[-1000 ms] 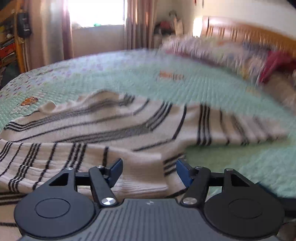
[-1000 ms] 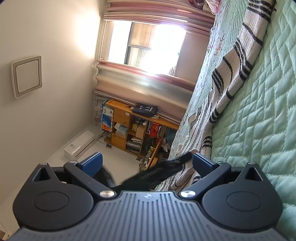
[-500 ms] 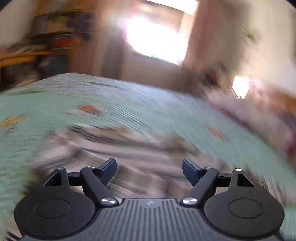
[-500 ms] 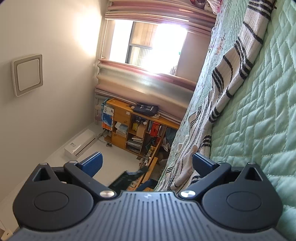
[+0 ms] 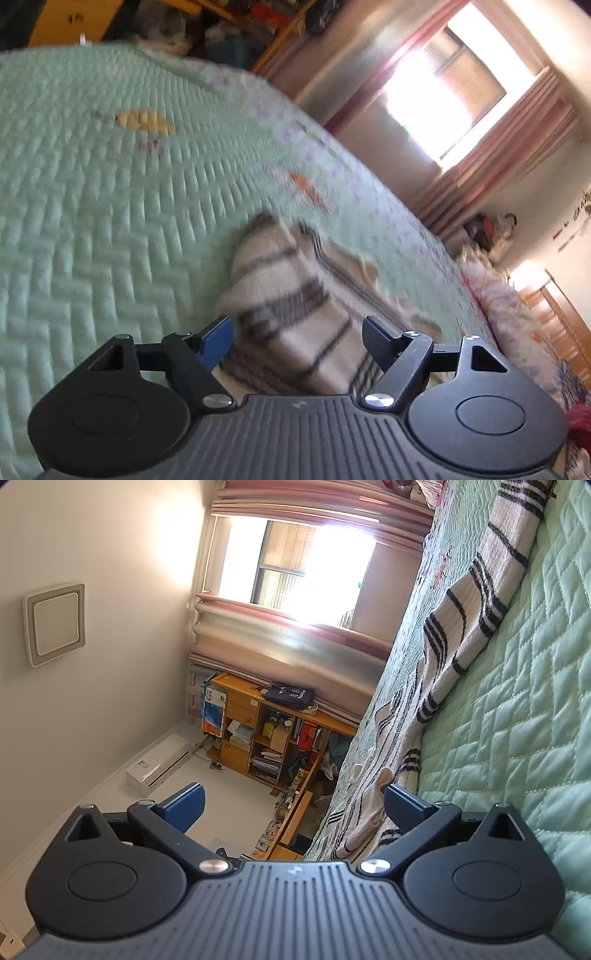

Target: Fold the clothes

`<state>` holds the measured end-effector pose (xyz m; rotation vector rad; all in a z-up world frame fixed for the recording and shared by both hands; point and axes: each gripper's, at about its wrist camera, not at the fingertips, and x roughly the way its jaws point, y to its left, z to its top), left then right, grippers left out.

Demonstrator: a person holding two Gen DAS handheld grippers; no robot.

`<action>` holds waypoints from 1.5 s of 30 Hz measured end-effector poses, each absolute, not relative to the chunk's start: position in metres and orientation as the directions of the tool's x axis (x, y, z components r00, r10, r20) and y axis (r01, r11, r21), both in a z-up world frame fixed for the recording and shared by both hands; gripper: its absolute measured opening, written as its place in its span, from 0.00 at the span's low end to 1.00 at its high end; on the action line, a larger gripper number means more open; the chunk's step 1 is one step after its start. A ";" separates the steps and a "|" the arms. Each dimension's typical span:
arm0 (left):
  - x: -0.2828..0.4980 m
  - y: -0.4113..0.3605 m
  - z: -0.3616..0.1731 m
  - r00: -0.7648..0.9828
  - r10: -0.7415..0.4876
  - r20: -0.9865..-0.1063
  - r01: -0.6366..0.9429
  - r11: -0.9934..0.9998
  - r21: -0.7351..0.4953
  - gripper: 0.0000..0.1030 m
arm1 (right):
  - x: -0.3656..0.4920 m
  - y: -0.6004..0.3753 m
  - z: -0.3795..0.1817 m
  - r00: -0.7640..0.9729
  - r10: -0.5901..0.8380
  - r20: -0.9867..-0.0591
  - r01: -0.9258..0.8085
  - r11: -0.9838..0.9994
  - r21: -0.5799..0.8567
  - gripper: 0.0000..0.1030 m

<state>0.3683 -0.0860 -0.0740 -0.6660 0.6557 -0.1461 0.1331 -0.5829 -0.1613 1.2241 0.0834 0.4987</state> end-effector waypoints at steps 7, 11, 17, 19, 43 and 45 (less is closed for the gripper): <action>0.398 -0.088 -0.091 0.774 -0.332 -0.540 -0.117 0.762 -0.637 0.76 | 0.133 -0.583 -0.162 0.889 0.410 0.203 -0.323 0.246 0.914 0.99; 0.412 -0.084 -0.089 0.786 -0.301 -0.540 -0.136 0.768 -0.625 0.69 | 0.133 -0.584 -0.161 0.889 0.411 0.202 -0.322 0.248 0.914 0.99; 0.414 -0.088 -0.094 0.805 -0.203 -0.558 -0.184 0.808 -0.559 0.54 | 0.132 -0.585 -0.162 0.888 0.412 0.202 -0.323 0.249 0.913 0.99; 0.409 -0.092 -0.092 0.794 -0.231 -0.562 -0.166 0.807 -0.567 0.60 | 0.132 -0.585 -0.161 0.888 0.412 0.203 -0.323 0.248 0.913 0.99; 0.246 -0.233 -0.067 0.574 -0.297 -0.763 0.327 0.938 -0.119 0.99 | 0.080 -0.730 -0.095 0.970 -0.113 -0.214 0.242 0.459 0.855 1.00; 0.233 -0.231 -0.071 0.568 -0.288 -0.771 0.317 0.941 -0.118 0.99 | 0.086 -0.758 -0.107 0.956 -0.119 -0.269 0.294 0.379 0.877 0.99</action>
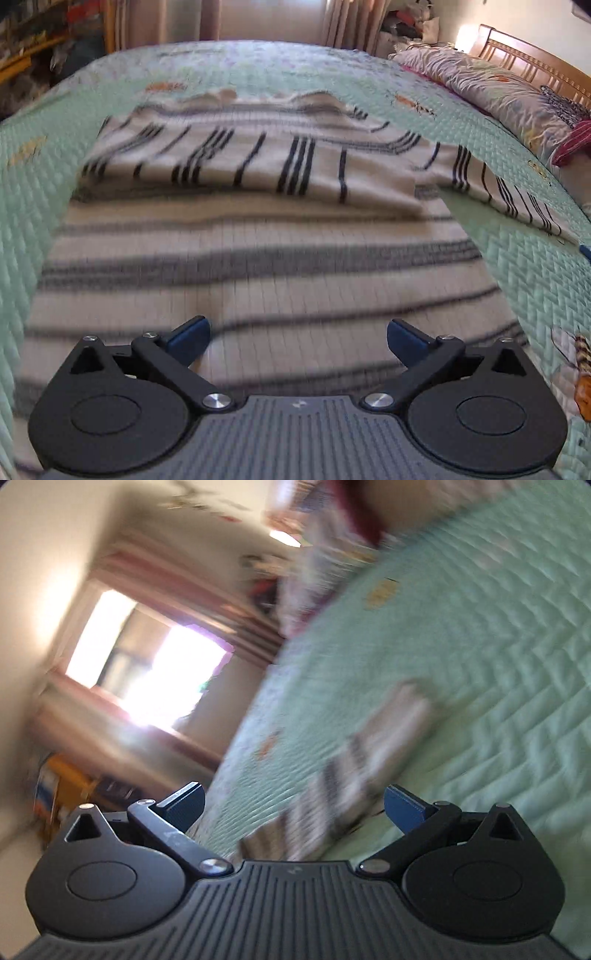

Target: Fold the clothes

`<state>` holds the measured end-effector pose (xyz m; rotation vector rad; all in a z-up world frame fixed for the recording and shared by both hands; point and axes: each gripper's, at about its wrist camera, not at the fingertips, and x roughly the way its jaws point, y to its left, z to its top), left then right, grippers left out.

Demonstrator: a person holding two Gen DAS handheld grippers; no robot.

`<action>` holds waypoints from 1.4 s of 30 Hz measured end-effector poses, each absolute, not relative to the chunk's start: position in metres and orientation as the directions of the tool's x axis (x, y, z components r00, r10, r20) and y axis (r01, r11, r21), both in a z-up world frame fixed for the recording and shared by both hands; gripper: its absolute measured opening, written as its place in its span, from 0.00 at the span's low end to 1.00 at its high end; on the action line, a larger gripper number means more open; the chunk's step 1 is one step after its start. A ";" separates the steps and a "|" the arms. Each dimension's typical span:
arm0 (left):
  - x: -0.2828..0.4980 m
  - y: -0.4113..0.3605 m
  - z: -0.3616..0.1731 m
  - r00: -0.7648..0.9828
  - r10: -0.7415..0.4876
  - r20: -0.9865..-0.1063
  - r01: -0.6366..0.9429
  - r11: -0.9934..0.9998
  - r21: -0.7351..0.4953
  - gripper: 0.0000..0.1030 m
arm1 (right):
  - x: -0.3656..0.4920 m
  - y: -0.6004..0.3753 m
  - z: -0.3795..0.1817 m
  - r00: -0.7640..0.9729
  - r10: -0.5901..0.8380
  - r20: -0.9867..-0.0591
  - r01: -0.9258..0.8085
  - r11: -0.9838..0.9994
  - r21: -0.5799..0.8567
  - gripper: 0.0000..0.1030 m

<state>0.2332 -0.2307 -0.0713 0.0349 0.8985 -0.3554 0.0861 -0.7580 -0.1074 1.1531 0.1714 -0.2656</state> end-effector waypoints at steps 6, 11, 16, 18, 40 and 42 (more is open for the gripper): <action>0.220 -0.233 -0.077 0.563 -0.264 -0.783 0.349 0.935 -0.063 0.99 | 0.117 -0.782 -0.115 0.920 -0.132 -0.368 0.391 0.327 0.860 1.00; 0.224 -0.230 -0.076 0.555 -0.272 -0.786 0.331 0.939 -0.091 0.99 | 0.149 -0.783 -0.116 0.903 -0.152 -0.402 0.430 0.357 0.829 1.00; 0.221 -0.231 -0.078 0.564 -0.266 -0.782 0.336 0.939 -0.076 0.99 | 0.164 -0.789 -0.114 0.894 -0.157 -0.420 0.447 0.391 0.805 0.97; 0.219 -0.230 -0.078 0.566 -0.265 -0.780 0.340 0.938 -0.072 0.99 | 0.161 -0.792 -0.117 0.889 -0.158 -0.429 0.455 0.398 0.796 0.76; 0.195 -0.160 -0.067 0.504 -0.456 -0.733 0.290 0.889 -0.354 0.99 | 0.225 -0.671 0.044 0.992 0.069 -0.110 0.049 0.585 0.809 0.12; 0.191 -0.154 -0.067 0.502 -0.475 -0.723 0.298 0.879 -0.372 0.99 | 0.253 -0.627 0.081 0.984 0.164 -0.068 -0.052 0.631 0.774 0.12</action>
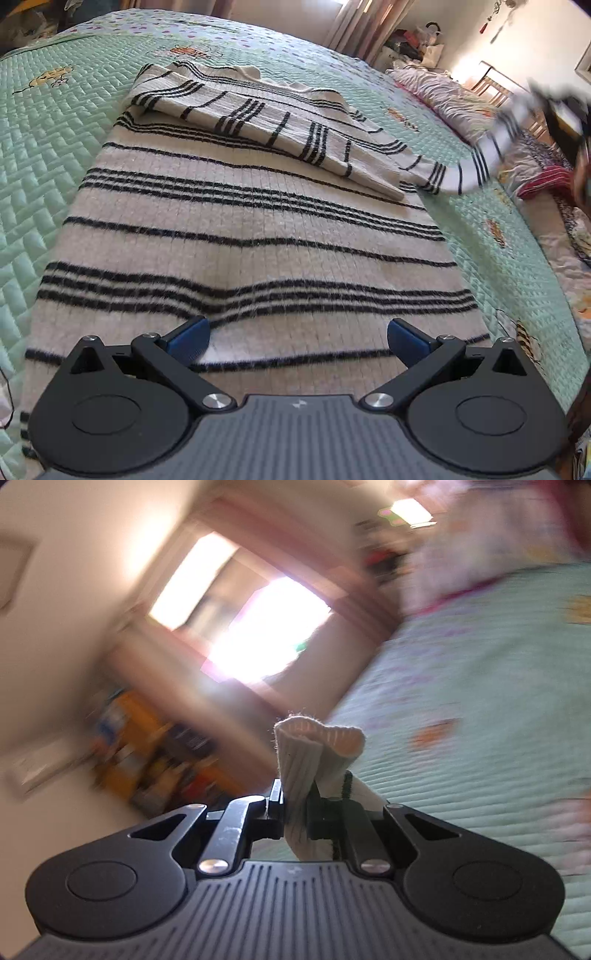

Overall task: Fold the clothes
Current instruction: 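Fold the held sleeve across the sweater body with the right gripper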

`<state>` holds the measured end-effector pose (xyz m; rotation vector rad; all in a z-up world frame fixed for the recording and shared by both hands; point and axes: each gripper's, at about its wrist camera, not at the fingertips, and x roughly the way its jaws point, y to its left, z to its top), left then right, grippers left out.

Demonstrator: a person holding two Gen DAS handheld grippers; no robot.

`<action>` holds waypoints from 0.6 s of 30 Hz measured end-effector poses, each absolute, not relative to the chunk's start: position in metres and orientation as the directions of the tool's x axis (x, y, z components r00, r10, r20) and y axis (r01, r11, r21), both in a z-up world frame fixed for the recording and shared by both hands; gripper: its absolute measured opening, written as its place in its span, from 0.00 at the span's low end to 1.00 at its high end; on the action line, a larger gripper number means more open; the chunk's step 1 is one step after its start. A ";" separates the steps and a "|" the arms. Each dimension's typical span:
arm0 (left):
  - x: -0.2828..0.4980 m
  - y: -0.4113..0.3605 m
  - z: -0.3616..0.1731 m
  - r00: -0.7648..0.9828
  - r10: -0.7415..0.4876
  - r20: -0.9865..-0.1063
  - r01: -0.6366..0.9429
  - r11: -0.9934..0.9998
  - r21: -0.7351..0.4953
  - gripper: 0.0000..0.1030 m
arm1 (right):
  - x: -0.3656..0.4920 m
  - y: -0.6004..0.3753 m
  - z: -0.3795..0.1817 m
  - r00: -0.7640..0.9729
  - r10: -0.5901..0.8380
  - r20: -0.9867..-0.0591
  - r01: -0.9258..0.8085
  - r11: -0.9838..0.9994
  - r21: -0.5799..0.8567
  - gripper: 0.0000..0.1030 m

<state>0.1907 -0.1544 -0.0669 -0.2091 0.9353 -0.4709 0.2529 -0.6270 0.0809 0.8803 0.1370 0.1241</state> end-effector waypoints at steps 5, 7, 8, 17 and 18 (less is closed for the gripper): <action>0.185 -0.134 -0.071 0.492 -0.545 -0.679 0.305 0.838 -0.453 0.99 | 0.298 -0.490 0.139 0.886 0.454 -0.092 -0.335 0.766 0.549 0.11; 0.185 -0.125 -0.073 0.483 -0.574 -0.661 0.313 0.818 -0.482 0.99 | 0.305 -0.425 0.136 0.802 0.573 -0.168 -0.465 0.776 0.427 0.11; 0.185 -0.121 -0.074 0.478 -0.588 -0.652 0.319 0.808 -0.495 0.99 | 0.306 -0.392 0.128 0.750 0.623 -0.223 -0.530 0.767 0.362 0.11; 0.184 -0.102 -0.080 0.436 -0.677 -0.594 0.371 0.736 -0.566 0.99 | 0.283 -0.268 -0.030 0.508 0.564 -0.651 -0.674 0.731 0.108 0.13; 0.185 -0.101 -0.081 0.432 -0.684 -0.587 0.365 0.728 -0.580 0.99 | 0.282 -0.267 -0.032 0.493 0.571 -0.657 -0.676 0.726 0.125 0.15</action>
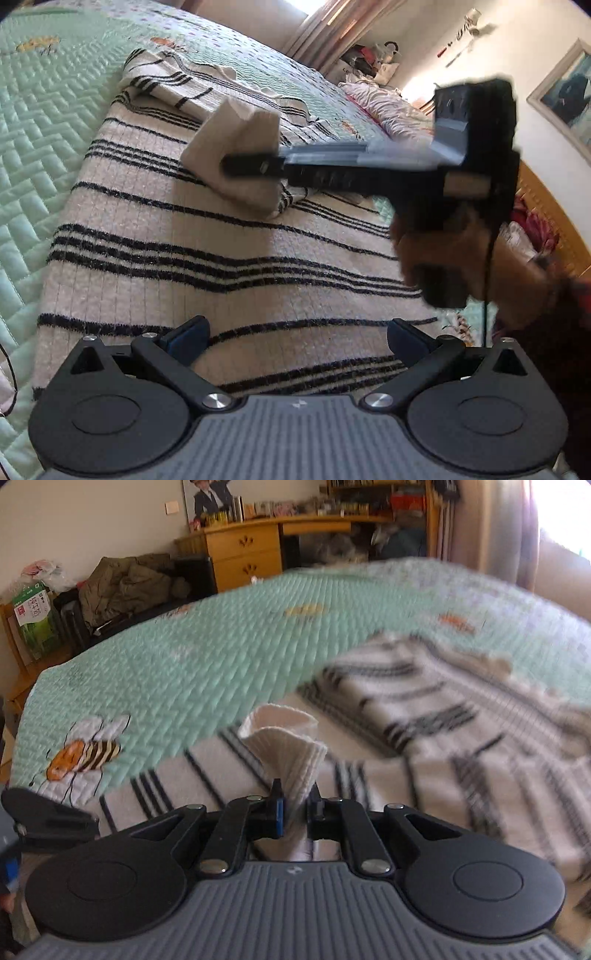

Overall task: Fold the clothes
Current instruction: 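Fold the held sleeve across the sweater body with the right gripper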

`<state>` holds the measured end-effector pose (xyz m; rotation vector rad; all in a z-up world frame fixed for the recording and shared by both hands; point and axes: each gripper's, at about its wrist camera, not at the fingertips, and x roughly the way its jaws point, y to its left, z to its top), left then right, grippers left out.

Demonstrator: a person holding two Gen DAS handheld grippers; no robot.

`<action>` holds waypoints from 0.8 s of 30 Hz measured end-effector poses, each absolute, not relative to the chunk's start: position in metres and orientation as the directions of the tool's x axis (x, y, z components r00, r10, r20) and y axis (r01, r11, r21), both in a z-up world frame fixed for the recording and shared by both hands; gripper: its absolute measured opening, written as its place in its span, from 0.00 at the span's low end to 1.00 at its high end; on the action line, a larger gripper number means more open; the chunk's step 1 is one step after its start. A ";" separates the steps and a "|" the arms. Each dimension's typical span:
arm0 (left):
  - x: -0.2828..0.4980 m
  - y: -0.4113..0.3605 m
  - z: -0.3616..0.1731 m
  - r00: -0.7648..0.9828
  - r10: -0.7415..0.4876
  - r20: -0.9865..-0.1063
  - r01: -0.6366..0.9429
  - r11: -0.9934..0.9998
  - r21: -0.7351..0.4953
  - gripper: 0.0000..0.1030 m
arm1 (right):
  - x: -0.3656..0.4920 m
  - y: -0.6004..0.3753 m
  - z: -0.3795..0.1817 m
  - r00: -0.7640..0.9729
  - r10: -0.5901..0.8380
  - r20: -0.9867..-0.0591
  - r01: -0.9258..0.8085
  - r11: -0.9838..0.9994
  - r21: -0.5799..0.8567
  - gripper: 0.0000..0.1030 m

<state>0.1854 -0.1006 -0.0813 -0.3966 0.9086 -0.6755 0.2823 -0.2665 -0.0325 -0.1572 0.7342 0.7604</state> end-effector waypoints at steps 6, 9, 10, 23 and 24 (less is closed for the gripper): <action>0.193 -0.093 -0.085 0.415 -0.720 -0.556 0.343 0.690 -0.637 0.99 | 0.268 -0.284 -0.023 0.341 0.717 -0.608 -0.702 0.624 0.342 0.51; 0.194 -0.092 -0.085 0.414 -0.724 -0.551 0.343 0.685 -0.643 0.99 | 0.262 -0.312 -0.014 0.389 0.816 -0.427 -0.612 0.575 0.543 0.51; 0.194 -0.092 -0.085 0.416 -0.723 -0.552 0.344 0.687 -0.641 0.99 | 0.263 -0.325 -0.014 0.443 0.809 -0.386 -0.560 0.586 0.586 0.52; 0.193 -0.095 -0.057 0.478 -0.736 -0.479 0.403 0.669 -0.625 0.99 | 0.266 -0.360 -0.105 0.431 0.826 -0.364 -0.207 0.483 0.851 0.09; 0.194 -0.094 -0.053 0.502 -0.733 -0.459 0.407 0.669 -0.622 0.99 | 0.262 -0.363 -0.098 0.446 0.822 -0.353 -0.232 0.487 0.842 0.10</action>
